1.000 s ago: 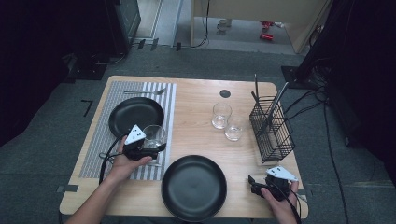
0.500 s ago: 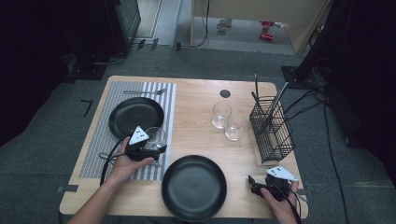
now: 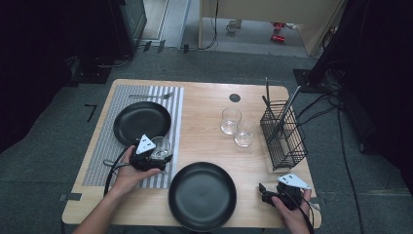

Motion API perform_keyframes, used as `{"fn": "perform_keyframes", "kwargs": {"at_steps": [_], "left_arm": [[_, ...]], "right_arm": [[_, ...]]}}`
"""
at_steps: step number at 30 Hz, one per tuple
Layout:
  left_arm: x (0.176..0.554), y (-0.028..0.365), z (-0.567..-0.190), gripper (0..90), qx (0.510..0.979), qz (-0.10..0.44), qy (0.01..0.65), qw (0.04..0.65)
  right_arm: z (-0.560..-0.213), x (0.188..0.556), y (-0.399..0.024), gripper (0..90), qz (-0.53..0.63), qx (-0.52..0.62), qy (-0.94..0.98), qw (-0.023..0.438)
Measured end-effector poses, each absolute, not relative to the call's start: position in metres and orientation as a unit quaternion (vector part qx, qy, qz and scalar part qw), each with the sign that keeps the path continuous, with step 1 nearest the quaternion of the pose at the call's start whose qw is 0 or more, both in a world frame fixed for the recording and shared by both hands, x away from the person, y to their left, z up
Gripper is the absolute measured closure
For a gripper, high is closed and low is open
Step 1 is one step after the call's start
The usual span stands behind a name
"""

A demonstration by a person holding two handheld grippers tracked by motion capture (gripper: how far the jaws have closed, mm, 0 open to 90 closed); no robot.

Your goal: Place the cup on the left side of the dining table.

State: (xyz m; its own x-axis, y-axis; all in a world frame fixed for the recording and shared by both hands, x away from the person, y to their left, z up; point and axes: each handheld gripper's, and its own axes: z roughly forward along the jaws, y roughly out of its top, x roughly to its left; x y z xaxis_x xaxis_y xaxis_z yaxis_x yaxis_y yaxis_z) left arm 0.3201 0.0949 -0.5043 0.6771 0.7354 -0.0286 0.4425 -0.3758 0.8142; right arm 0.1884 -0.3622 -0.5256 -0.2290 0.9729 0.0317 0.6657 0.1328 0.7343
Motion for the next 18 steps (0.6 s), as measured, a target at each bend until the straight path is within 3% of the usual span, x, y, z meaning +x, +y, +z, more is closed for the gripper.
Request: {"fn": "perform_keyframes", "kwargs": {"at_steps": [18], "left_arm": [[0.327,0.085,-0.506,20.9,0.804,0.192,0.370,0.424]], "right_arm": [[-0.526,0.188,-0.362,12.1,0.323,0.574,0.714,0.238]]}}
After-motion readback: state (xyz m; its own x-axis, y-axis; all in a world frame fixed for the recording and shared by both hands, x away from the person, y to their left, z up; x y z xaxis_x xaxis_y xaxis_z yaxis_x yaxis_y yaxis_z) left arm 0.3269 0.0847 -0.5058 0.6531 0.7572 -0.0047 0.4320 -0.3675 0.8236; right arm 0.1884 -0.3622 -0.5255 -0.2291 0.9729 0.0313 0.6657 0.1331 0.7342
